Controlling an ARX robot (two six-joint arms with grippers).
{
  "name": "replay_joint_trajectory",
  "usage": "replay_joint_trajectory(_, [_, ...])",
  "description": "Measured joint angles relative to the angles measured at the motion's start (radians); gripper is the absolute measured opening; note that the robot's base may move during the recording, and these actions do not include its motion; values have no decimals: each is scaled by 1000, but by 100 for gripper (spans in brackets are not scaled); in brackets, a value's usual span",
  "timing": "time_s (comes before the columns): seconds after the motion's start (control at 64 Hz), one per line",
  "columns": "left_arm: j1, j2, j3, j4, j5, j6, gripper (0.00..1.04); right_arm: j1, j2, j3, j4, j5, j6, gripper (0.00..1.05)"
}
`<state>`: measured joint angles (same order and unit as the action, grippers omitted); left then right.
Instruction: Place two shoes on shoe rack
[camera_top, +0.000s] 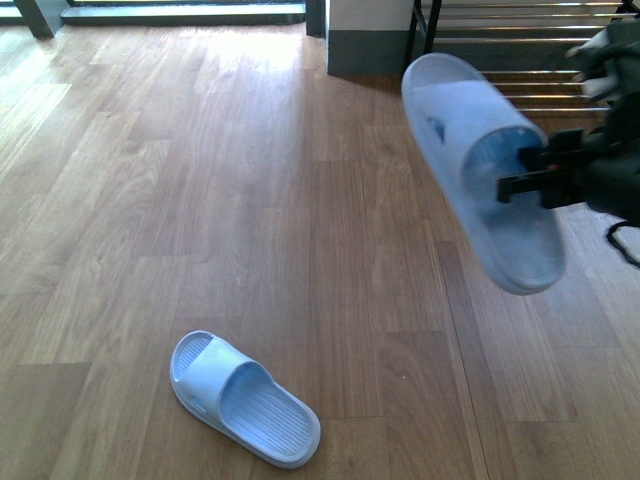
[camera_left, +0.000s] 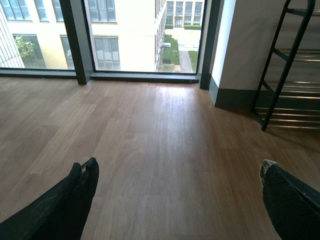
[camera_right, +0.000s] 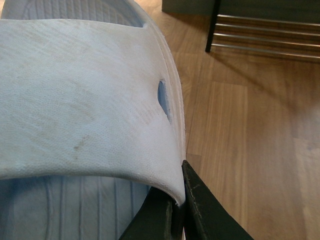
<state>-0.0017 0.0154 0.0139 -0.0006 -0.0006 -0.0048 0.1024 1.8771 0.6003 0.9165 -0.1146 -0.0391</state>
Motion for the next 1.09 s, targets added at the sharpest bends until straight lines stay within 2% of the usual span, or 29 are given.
replay_joint_trajectory(0.047, [0,0,0,0,0,0,95,-32,-126,-59,-58,-33,6,2])
replay_joint_trajectory(0.141, [0,0,0,0,0,0,95,-48,-232,-92,-79,-42,17,2])
replay_joint_trajectory(0.953, [0,0,0,0,0,0,95,-49,-230,-101,-82,-48,21,2])
replay_joint_trajectory(0.969, [-3,6,3,-6,-16,-4,95,-50,-230,-101,-82,-47,21,2])
replay_joint_trajectory(0.985, [-21,31,18,-51,-89,-33,95,-51,-229,-101,-82,-44,21,2])
replay_joint_trajectory(1.016, [-51,68,46,-116,-173,-78,95,-53,-229,-101,-83,-43,21,2])
replay_joint_trajectory(1.032, [-85,148,84,-180,-275,-123,95,-53,-229,-101,-83,-42,21,2])
replay_joint_trajectory(1.047, [-93,185,97,-196,-295,-146,95,-53,-229,-101,-83,-42,21,2])
replay_joint_trajectory(1.063, [-98,266,119,-208,-384,-193,95,-53,-229,-101,-83,-40,21,2])
replay_joint_trajectory(1.094, [-87,435,146,-169,-485,-288,95,-53,-231,-100,-82,-43,21,2])
